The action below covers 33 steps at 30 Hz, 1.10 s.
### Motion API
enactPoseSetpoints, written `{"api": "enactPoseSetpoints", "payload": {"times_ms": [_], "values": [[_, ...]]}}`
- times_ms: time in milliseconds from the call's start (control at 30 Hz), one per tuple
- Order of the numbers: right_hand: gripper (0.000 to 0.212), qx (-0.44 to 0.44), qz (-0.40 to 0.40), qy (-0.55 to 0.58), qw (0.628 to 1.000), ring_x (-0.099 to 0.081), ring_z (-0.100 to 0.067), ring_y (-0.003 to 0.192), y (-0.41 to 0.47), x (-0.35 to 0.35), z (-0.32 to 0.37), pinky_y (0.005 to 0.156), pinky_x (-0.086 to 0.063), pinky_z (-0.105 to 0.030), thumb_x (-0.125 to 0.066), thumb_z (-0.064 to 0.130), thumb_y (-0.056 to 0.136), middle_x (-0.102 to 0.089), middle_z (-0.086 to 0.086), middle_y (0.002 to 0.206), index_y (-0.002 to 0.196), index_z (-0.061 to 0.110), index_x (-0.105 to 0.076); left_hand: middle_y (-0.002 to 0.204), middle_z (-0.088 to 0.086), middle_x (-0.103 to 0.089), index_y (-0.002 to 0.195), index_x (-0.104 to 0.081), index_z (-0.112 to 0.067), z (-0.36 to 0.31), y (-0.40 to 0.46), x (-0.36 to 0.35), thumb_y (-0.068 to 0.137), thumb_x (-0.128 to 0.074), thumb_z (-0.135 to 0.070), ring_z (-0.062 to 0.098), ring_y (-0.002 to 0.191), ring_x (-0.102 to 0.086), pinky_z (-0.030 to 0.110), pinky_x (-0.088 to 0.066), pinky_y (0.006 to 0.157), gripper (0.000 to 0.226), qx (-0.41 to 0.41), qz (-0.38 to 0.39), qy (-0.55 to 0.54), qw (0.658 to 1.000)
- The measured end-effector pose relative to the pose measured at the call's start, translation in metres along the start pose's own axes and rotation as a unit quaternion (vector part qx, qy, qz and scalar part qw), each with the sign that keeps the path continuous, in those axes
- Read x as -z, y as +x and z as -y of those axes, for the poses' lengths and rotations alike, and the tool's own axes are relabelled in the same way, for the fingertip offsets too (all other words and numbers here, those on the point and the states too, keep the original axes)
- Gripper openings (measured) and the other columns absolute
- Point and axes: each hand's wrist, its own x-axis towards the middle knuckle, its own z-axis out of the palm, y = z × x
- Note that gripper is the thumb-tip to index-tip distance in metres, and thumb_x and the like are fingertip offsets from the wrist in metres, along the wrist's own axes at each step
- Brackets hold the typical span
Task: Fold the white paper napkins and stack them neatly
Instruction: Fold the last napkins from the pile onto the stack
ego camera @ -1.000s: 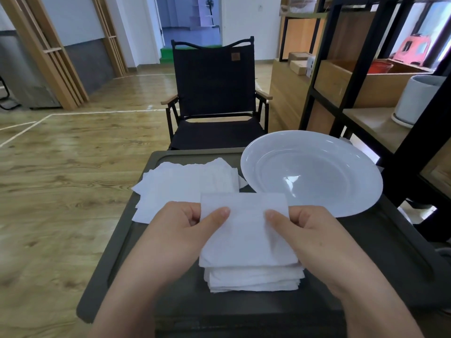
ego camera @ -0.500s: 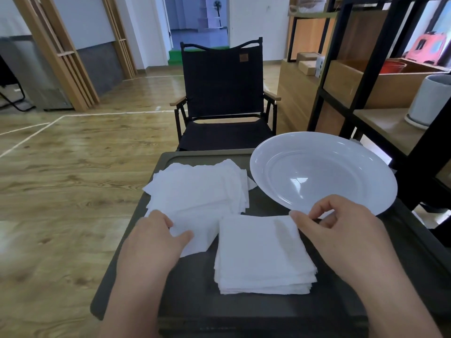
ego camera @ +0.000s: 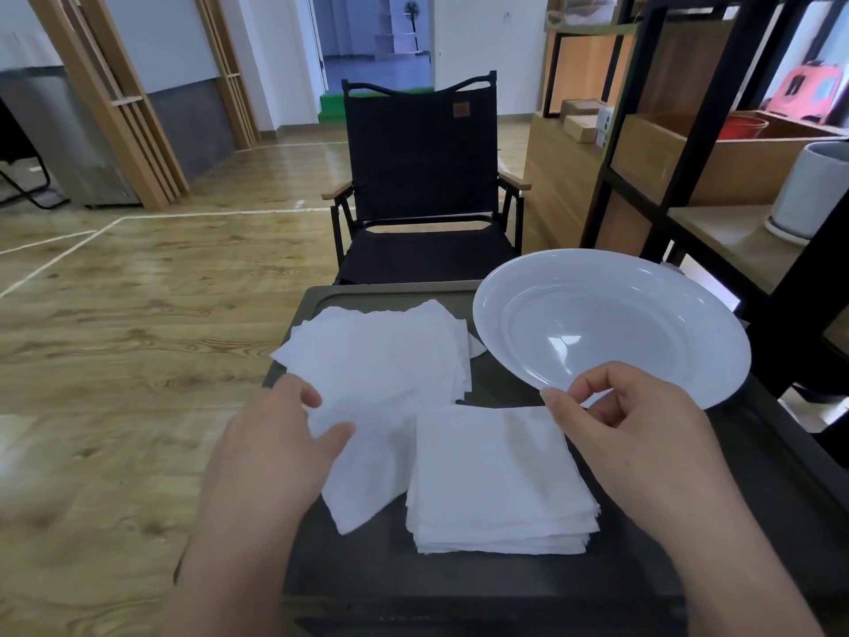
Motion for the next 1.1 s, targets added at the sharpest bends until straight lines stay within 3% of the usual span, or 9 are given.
{"api": "enactPoseSetpoints", "payload": {"times_ms": [133,267,467,567,700,833,933,1000,1100], "values": [[0.022,0.005,0.004,0.009,1.000,-0.051,-0.013,0.050,0.000,-0.001,0.002,0.051,-0.037,-0.023,-0.071,0.041,0.082,-0.063,-0.006,0.059,0.070,0.025,-0.061,0.090,-0.004,-0.060,0.080,-0.060,-0.026,0.003,0.008,-0.016,0.081,-0.069,-0.029,0.012,0.078,-0.056,0.029,-0.042,0.062,0.010,-0.021,-0.009,-0.022,0.999],[0.021,0.009,-0.002,0.023,1.000,-0.049,-0.007,0.045,0.001,-0.002,0.000,0.051,-0.037,-0.022,-0.071,0.041,0.081,-0.062,-0.004,0.057,0.070,0.026,-0.061,0.083,-0.010,-0.062,0.073,-0.062,-0.028,0.002,0.007,-0.006,0.083,-0.067,-0.025,0.011,0.070,-0.055,0.027,-0.038,0.056,0.012,-0.053,-0.062,-0.023,0.996],[0.020,0.025,0.003,0.055,0.998,-0.049,-0.004,0.046,0.000,-0.006,0.001,0.052,-0.039,-0.021,-0.070,0.041,0.080,-0.062,0.005,0.060,0.069,0.026,-0.063,0.100,-0.010,-0.053,0.097,-0.058,-0.029,0.000,0.006,-0.013,0.083,-0.068,-0.033,0.013,0.098,-0.050,0.029,-0.043,0.077,0.018,-0.121,-0.043,0.013,0.992],[0.021,0.026,0.001,0.061,0.998,-0.048,-0.005,0.046,0.000,-0.006,-0.001,0.053,-0.040,-0.022,-0.071,0.041,0.080,-0.061,0.004,0.058,0.070,0.025,-0.063,0.097,-0.006,-0.053,0.086,-0.060,-0.027,0.002,0.009,-0.022,0.087,-0.064,-0.031,0.017,0.099,-0.051,0.029,-0.042,0.076,0.006,-0.102,-0.017,0.015,0.994],[0.020,0.037,-0.008,0.057,0.998,-0.050,-0.004,0.050,0.001,-0.005,-0.002,0.054,-0.042,-0.021,-0.071,0.039,0.080,-0.063,0.006,0.061,0.070,0.025,-0.063,0.097,-0.006,-0.056,0.087,-0.060,-0.024,-0.004,0.008,-0.015,0.091,-0.060,-0.027,0.017,0.096,-0.048,0.032,-0.043,0.075,0.005,-0.145,-0.062,0.004,0.988],[0.013,0.083,0.022,0.053,0.995,-0.058,0.007,0.078,-0.002,-0.006,0.002,0.059,-0.045,-0.010,-0.072,0.038,0.079,-0.063,0.026,0.088,0.089,0.039,-0.064,0.089,-0.014,-0.053,0.087,-0.055,-0.027,-0.019,-0.007,0.006,0.092,-0.058,-0.025,0.010,0.088,-0.045,0.022,-0.036,0.066,0.006,-0.266,-0.108,-0.023,0.958],[0.057,0.136,0.089,0.054,0.985,-0.041,0.018,0.118,-0.007,-0.006,0.008,0.089,-0.042,-0.012,-0.074,0.040,0.078,-0.044,0.040,0.127,0.122,0.059,-0.044,0.094,-0.018,-0.056,0.088,-0.054,-0.029,-0.035,-0.023,0.021,0.094,-0.053,-0.030,0.004,0.092,-0.052,0.014,-0.041,0.077,0.006,-0.369,-0.071,-0.077,0.923],[0.067,0.162,0.111,0.089,0.976,-0.035,0.013,0.130,-0.009,-0.006,0.012,0.103,-0.037,-0.022,-0.076,0.039,0.078,-0.038,0.040,0.138,0.127,0.064,-0.038,0.096,-0.019,-0.056,0.090,-0.053,-0.029,-0.044,-0.033,0.027,0.094,-0.048,-0.035,0.005,0.094,-0.055,0.016,-0.042,0.079,0.009,-0.411,-0.058,-0.097,0.905],[0.036,0.203,0.103,0.154,0.962,-0.049,0.005,0.124,-0.009,-0.009,0.010,0.100,-0.044,-0.028,-0.076,0.032,0.082,-0.058,0.027,0.126,0.112,0.048,-0.064,0.090,-0.020,-0.057,0.088,-0.052,-0.032,-0.054,-0.044,0.031,0.092,-0.050,-0.033,-0.001,0.086,-0.055,0.013,-0.041,0.075,0.005,-0.432,-0.076,-0.149,0.886]]}}
